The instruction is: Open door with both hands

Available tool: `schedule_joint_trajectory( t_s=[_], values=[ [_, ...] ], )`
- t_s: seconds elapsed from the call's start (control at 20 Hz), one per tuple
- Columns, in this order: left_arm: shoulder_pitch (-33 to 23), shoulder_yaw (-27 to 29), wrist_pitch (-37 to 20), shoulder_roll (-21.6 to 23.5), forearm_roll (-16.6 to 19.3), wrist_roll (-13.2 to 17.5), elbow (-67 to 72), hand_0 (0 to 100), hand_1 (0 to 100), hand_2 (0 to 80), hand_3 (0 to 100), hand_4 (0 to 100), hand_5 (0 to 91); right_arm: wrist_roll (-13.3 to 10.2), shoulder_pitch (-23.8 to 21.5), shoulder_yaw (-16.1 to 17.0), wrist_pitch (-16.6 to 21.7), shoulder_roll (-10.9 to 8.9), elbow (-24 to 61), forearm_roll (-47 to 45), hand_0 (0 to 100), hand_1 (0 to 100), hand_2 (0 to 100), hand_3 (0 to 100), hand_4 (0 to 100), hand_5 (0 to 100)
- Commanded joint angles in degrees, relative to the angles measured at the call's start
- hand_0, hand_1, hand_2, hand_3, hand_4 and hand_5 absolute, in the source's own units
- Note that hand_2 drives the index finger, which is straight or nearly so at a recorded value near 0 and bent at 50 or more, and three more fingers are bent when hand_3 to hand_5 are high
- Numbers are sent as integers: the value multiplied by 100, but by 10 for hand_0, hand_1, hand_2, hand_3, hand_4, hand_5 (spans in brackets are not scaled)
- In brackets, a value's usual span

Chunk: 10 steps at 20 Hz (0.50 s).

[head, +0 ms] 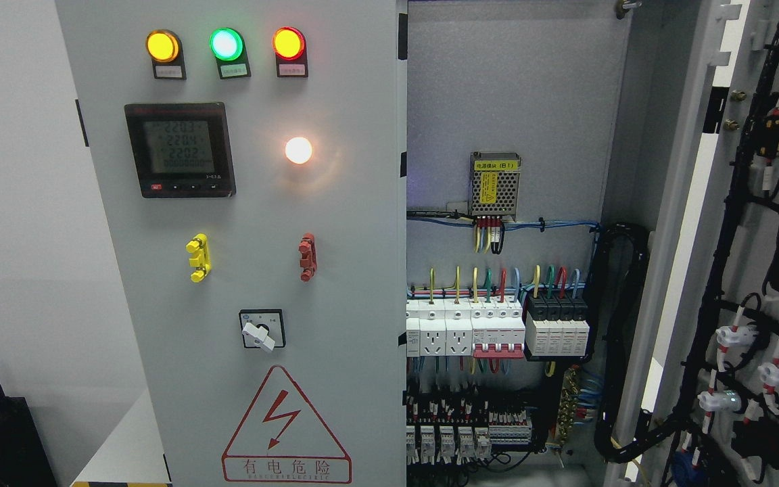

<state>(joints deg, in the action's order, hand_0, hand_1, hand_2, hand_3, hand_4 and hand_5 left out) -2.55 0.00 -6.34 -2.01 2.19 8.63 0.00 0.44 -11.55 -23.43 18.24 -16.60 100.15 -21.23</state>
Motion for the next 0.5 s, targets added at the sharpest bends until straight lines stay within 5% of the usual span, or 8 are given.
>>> schedule_joint_trajectory(
  t_s=[0.0,0.2,0.45],
  values=[
    [0,-70,10,-1,1,-2,-132,0,0,0,0,31,0,-26,512,295,-303,289,-13,-109,108,0,0,0,0,0],
    [0,-70,1,-1,1,-2,-132,0,0,0,0,31,0,-17,890,365,-803,394,-83,-310,108,0,0,0,0,0],
    [0,-70,1,-1,1,-2,-132,0,0,0,0,31,0,-17,1224,365,-988,544,-206,-382,108,0,0,0,0,0]
  ],
)
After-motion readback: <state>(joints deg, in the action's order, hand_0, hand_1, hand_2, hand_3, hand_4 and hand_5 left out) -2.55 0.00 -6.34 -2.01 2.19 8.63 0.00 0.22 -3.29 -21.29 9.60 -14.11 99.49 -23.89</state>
